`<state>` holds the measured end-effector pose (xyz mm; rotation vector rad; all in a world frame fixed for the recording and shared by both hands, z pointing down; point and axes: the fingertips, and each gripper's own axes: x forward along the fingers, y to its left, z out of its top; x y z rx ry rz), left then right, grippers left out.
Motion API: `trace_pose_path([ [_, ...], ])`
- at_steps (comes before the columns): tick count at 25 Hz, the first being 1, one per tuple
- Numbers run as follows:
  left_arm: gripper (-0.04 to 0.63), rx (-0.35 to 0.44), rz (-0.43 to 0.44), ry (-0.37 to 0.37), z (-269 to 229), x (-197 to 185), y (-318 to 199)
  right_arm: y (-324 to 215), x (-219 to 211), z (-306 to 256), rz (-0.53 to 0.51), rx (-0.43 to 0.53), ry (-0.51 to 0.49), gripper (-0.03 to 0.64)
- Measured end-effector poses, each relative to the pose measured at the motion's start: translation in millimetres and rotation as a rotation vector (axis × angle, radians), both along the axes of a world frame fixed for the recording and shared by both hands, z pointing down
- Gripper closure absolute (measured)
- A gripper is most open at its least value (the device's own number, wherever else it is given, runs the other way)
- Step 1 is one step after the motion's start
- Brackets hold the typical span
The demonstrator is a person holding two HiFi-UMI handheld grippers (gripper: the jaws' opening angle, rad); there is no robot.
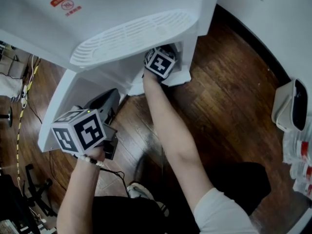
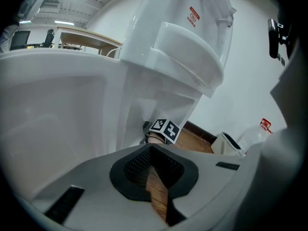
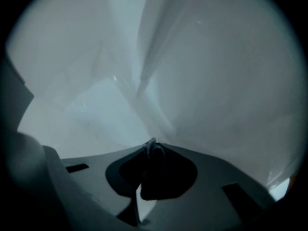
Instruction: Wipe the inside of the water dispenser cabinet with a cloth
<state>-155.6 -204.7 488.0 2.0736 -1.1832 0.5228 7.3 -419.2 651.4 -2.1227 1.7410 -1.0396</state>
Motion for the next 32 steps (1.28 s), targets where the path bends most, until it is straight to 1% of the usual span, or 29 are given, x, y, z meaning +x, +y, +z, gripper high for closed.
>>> trace_pose_path([
  [4, 0.606, 0.005, 0.022, -0.004, -1, 6, 1, -2, -28, 1, -0.126, 0.019, -0.049, 0.576],
  [7, 0.606, 0.008, 0.024, -0.005, -3, 7, 2, -5, -62, -4, -0.231, 0.04, -0.082, 0.576],
  [9, 0.606, 0.01, 0.021, -0.009, -4, 6, 3, -4, -85, -5, -0.292, 0.038, -0.097, 0.577],
  [12, 0.606, 0.014, 0.021, -0.016, -5, 3, 4, -3, -114, -3, -0.381, 0.021, -0.095, 0.576],
  [15, 0.606, 0.016, 0.017, -0.016, -7, 1, 4, 1, -134, 2, -0.469, -0.015, -0.101, 0.577],
  [19, 0.606, 0.019, 0.02, -0.019, -8, 3, 4, 10, -151, 6, -0.568, -0.056, -0.113, 0.577],
  [22, 0.606, 0.022, 0.028, -0.021, -9, 7, 4, 14, -160, 6, -0.616, -0.059, -0.12, 0.577],
  [23, 0.606, 0.023, 0.029, -0.023, -9, 9, 5, 16, -157, 6, -0.609, -0.057, -0.112, 0.577],
  [25, 0.606, 0.024, 0.031, -0.03, -9, 9, 5, 16, -139, 6, -0.536, -0.056, -0.065, 0.576],
  [28, 0.606, 0.028, 0.028, -0.033, -11, 9, 5, 16, -91, 10, -0.374, -0.067, 0.007, 0.575],
  [30, 0.606, 0.03, 0.026, -0.033, -11, 9, 5, 17, -61, 9, -0.269, -0.062, 0.022, 0.575],
  [32, 0.606, 0.031, 0.027, -0.032, -11, 10, 5, 20, -36, 10, -0.166, -0.065, 0.01, 0.575],
])
